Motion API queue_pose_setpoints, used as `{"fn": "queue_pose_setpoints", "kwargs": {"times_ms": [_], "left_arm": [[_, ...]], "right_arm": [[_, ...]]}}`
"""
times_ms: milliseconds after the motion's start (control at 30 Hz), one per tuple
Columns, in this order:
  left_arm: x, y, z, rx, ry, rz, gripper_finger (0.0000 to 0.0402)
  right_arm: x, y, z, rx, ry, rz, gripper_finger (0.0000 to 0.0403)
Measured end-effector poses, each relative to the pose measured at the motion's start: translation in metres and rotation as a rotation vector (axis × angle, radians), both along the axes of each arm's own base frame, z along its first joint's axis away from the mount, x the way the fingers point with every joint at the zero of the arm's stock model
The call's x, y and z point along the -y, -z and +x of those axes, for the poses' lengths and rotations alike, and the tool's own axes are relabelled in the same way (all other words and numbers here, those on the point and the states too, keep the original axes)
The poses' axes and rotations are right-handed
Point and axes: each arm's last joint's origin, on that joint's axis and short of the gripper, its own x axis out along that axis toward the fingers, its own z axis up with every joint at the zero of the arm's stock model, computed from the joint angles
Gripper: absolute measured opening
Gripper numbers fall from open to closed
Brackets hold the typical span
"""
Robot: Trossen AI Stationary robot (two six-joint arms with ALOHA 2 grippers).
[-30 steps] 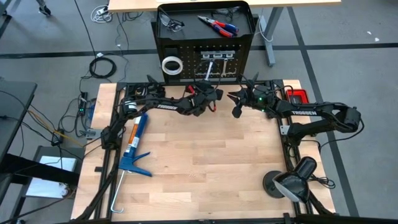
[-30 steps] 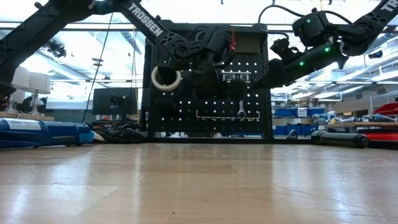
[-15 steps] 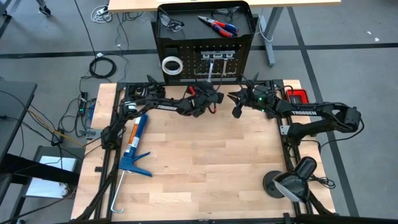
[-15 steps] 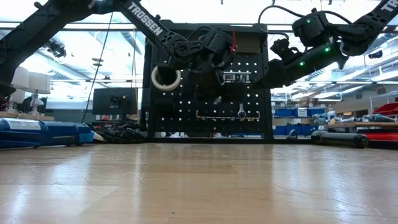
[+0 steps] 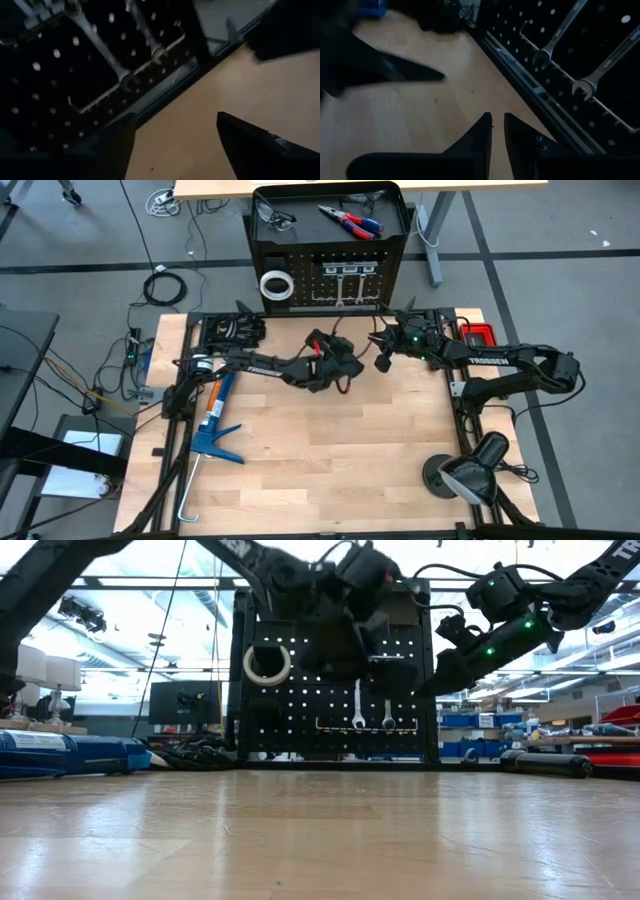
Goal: Hang tools onto peg board
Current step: Unhang the tape from the peg board
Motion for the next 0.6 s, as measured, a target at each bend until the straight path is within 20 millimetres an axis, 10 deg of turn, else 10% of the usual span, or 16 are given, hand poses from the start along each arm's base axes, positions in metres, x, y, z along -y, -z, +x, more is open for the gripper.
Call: {"fn": "queue_pose_setpoints", "kwargs": {"times_ms": [300,600], "left_arm": [[0.040,-0.033,-0.042,-0.117,0.103,0.009,0.0200],[0.077,-0.015,-0.095,-0.052,0.450,0.058,0.0175]], "right_arm": [[0.000,0.002,-0.001,-0.002,-0.012,0.035,0.0061],[0.008,-0.001,-0.004,-0.007,0.042,-0.039,0.0059]]}}
